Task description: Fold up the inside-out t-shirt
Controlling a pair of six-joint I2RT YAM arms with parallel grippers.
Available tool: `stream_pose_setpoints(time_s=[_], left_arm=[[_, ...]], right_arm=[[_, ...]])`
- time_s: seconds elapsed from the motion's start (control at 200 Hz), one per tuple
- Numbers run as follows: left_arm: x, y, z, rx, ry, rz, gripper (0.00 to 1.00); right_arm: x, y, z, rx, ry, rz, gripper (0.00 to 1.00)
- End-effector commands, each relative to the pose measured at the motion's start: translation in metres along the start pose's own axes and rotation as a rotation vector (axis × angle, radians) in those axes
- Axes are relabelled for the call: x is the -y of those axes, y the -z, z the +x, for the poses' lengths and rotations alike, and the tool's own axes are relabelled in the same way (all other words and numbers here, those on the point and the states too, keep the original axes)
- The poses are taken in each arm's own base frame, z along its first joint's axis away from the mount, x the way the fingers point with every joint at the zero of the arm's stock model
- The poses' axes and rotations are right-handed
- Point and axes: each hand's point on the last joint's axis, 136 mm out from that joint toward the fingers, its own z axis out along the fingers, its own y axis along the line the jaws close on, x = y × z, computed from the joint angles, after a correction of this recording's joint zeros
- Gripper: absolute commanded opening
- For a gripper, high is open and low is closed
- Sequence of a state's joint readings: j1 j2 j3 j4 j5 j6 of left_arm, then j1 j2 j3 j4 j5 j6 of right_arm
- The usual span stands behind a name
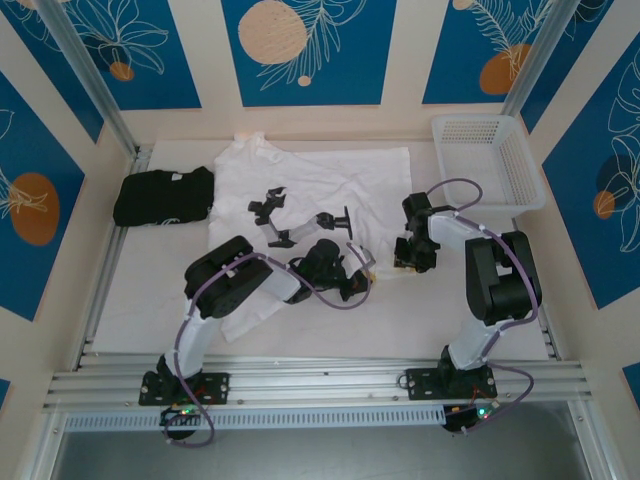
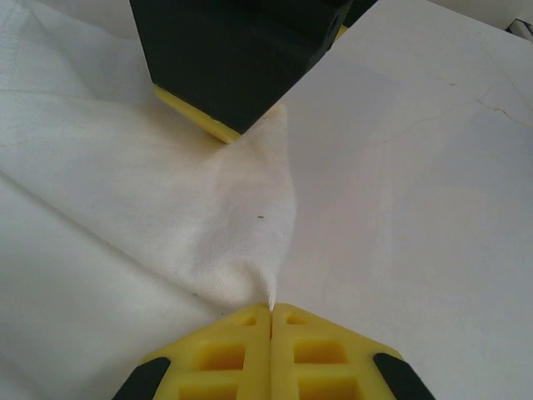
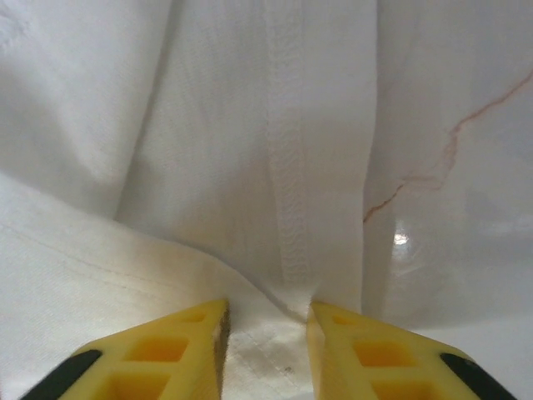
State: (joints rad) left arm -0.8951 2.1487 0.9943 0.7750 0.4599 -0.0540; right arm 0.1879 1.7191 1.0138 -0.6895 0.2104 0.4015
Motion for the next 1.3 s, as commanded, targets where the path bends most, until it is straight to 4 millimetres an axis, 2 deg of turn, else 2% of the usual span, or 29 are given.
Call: stream_pose_setpoints(time_s=[0.0, 0.45, 0.85, 1.12, 1.295], left_arm=[[0.003, -0.008, 0.01, -0.017, 0.019, 0.018, 0.0], [0.004, -0.01, 0.013, -0.021, 0.033, 0.027, 0.0], [0.004, -0.011, 0.013, -0.021, 0.039, 0.032, 0.0], [0.004, -0.012, 0.013, -0.021, 0.04, 0.035, 0.0], [0.004, -0.012, 0.014, -0.021, 0.043, 0.036, 0.0]], right_arm=[[-0.004, -0.004, 0.003, -0.023, 0.015, -0.002, 0.27], [-0.008, 0.013, 0.001, 0.018, 0.048, 0.02, 0.2], [0.0, 0.02, 0.001, 0.038, 0.054, 0.061, 0.16], [-0.001, 0.017, 0.001, 0.03, 0.059, 0.055, 0.05], [0.001, 0.028, 0.001, 0.051, 0.057, 0.055, 0.03]])
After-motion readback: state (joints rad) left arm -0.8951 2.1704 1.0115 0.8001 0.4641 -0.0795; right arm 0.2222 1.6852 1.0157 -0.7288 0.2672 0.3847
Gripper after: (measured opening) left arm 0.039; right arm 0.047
